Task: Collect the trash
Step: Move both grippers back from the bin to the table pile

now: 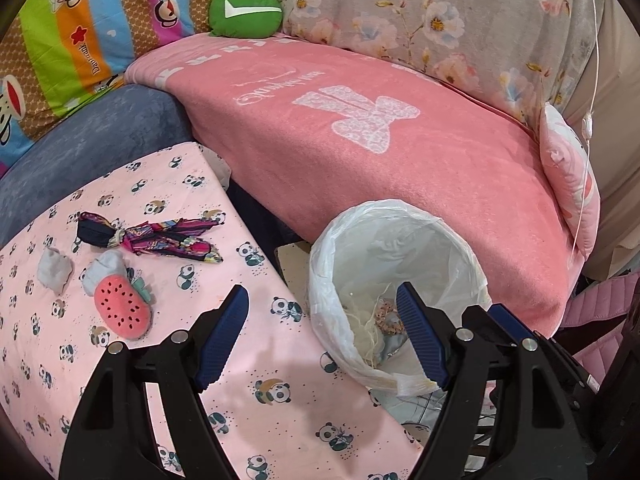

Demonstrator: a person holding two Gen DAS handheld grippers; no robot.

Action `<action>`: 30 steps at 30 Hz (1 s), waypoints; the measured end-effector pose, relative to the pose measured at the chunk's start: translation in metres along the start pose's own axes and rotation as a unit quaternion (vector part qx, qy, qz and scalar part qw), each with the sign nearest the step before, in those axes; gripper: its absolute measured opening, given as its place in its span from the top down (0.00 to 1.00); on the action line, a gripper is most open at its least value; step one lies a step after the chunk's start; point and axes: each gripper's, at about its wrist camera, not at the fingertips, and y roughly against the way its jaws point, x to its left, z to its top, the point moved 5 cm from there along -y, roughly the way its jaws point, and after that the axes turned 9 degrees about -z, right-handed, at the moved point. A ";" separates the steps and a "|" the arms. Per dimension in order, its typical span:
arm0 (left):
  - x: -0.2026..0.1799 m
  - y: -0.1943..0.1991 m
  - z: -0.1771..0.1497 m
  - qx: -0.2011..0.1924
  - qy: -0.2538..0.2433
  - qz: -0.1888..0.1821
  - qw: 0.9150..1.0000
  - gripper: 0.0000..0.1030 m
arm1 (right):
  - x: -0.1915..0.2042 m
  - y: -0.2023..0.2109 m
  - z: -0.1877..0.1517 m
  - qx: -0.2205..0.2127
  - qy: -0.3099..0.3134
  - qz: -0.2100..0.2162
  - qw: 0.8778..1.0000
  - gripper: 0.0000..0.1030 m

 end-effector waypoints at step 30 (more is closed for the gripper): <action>0.151 0.047 -0.034 -0.025 0.128 0.064 0.989 0.15 | 0.135 -0.013 -0.050 0.041 0.113 0.052 0.991 0.44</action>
